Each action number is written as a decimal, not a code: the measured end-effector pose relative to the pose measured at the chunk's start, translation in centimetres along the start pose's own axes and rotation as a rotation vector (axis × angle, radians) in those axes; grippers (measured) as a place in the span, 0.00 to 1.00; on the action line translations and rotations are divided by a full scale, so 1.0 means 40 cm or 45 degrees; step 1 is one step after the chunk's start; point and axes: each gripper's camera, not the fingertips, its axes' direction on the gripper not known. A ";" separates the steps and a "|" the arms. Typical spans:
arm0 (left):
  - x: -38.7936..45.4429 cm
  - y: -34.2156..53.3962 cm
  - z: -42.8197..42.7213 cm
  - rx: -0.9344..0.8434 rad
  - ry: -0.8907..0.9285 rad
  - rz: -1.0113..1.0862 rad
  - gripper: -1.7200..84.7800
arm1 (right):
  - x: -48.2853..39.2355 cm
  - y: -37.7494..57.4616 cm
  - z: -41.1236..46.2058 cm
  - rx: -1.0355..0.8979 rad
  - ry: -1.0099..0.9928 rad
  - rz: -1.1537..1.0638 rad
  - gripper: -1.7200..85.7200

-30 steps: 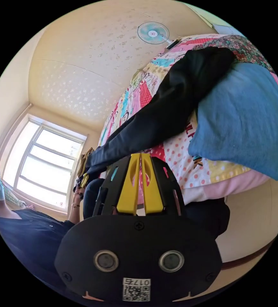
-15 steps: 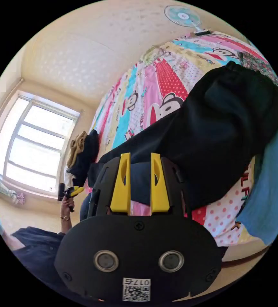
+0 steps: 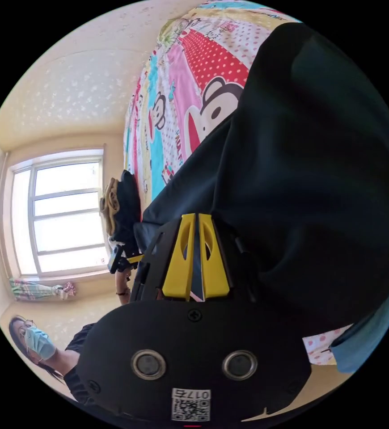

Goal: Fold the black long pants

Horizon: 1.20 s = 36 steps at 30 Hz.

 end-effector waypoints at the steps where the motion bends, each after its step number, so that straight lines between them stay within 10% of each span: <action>1: -0.007 0.012 0.002 0.024 0.034 -0.019 0.04 | 0.002 -0.001 0.000 0.011 -0.024 -0.001 0.06; 13: -0.098 0.066 -0.041 0.618 0.537 -0.228 0.20 | -0.047 -0.071 0.140 -0.045 0.277 0.020 0.08; 31: -0.177 0.342 0.260 0.766 1.060 -0.130 0.09 | -0.188 -0.100 0.289 -0.089 1.013 -0.057 0.12; 36: -0.236 0.428 0.269 0.909 1.082 -0.087 0.04 | -0.276 -0.071 0.178 0.118 0.738 -0.075 0.07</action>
